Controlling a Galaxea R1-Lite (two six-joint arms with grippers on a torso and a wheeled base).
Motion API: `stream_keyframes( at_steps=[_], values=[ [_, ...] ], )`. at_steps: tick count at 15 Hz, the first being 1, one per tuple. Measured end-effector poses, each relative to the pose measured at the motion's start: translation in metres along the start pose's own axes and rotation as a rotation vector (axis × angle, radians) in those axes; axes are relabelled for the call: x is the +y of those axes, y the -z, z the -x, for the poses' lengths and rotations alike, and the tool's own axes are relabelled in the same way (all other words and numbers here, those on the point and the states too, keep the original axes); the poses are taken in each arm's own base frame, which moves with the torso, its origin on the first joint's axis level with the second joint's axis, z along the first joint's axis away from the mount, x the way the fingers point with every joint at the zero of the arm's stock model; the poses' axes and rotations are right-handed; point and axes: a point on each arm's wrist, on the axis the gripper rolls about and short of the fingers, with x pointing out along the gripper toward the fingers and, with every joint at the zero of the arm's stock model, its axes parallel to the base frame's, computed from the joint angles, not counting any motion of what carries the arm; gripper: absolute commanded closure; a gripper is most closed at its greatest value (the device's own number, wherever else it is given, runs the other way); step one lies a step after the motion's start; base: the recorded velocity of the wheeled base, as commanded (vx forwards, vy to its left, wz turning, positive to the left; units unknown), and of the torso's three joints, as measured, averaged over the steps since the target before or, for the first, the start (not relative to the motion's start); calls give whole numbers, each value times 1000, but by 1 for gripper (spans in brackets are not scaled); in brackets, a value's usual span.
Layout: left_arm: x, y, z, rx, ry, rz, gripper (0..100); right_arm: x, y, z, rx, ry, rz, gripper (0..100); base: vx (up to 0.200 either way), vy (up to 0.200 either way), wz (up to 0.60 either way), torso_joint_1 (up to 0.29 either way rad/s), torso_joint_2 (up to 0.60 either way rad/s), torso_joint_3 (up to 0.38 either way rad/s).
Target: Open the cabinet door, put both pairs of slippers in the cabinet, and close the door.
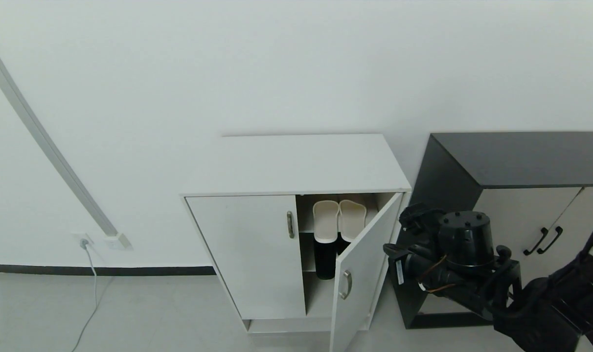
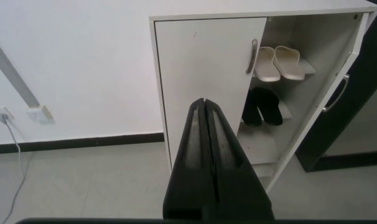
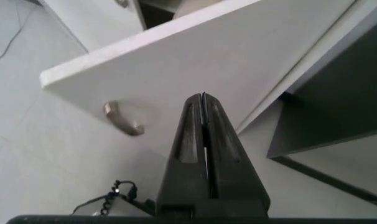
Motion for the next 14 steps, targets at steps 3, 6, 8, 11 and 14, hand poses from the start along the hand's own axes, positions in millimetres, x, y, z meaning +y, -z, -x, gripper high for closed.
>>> stream_keyframes(
  at_steps=[3,6,8,11,14],
  values=[
    [0,0,0,0,0,0,100,-1,-2,-20,-9,5,-5,100,0,0,0,0,0,0],
    [0,0,0,0,0,0,100,-2,-3,-37,-17,13,-11,100,0,0,0,0,0,0],
    [0,0,0,0,0,0,100,-3,-3,-45,-22,17,-13,100,0,0,0,0,0,0],
    [0,0,0,0,0,0,100,-7,-4,-57,-28,30,-18,100,0,0,0,0,0,0],
    [0,0,0,0,0,0,100,-11,-5,-70,-42,45,-25,100,0,0,0,0,0,0]
  ],
)
